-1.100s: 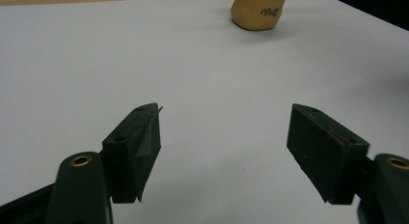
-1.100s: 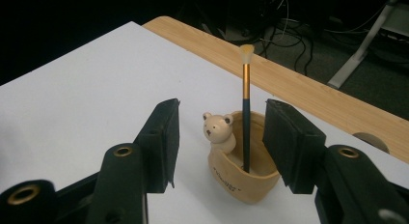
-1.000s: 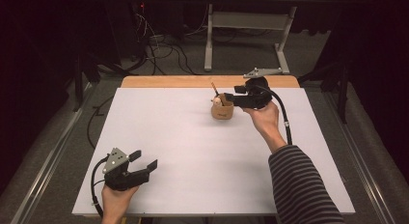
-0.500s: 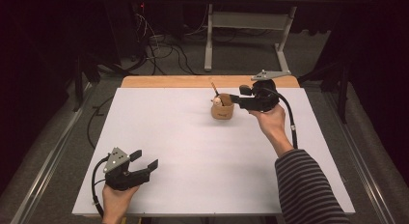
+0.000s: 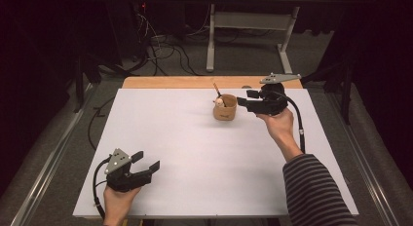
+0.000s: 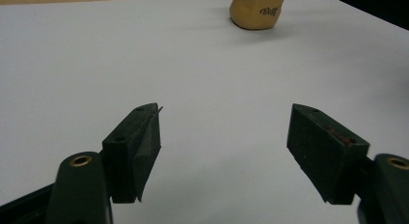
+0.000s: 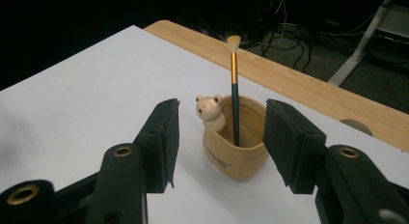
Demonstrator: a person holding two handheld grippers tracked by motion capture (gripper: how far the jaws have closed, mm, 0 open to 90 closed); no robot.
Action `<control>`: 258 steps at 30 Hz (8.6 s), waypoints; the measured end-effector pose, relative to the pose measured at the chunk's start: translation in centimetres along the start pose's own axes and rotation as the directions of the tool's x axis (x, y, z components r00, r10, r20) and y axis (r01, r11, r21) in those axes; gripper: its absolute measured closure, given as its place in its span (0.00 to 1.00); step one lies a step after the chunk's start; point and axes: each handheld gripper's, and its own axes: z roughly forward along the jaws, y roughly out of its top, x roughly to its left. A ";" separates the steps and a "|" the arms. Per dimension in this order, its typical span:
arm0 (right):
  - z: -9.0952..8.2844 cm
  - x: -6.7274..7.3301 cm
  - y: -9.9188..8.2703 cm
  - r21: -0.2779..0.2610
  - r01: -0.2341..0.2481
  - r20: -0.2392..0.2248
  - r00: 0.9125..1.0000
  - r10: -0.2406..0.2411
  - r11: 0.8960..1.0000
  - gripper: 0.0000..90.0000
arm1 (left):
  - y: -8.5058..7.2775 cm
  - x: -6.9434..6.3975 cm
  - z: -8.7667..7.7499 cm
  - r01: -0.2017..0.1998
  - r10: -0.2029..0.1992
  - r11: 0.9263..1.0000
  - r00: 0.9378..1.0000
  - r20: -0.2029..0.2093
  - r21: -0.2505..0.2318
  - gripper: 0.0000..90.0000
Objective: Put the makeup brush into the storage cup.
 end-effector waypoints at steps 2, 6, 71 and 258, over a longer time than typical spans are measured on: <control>-0.1 -0.1 -0.1 -0.006 0.003 -0.001 1.000 -0.003 1.000 0.55 | 0.0 0.0 0.0 -0.001 0.001 1.000 1.000 0.000 0.000 0.31; -0.4 -0.1 -0.3 -0.013 -0.003 -0.005 1.000 0.003 1.000 0.55 | 0.0 0.0 0.1 -0.008 0.008 1.000 1.000 0.002 0.005 0.31; -5.6 -0.8 -3.8 -0.066 -0.039 -0.028 0.999 0.037 0.997 0.55 | 0.1 0.0 0.3 -0.002 0.002 1.000 1.000 0.006 0.004 0.31; -7.2 2.0 -15.7 -0.046 -0.083 -0.045 0.996 0.081 0.995 0.55 | 0.4 -0.1 0.9 -0.008 0.008 1.000 1.000 0.019 0.009 0.31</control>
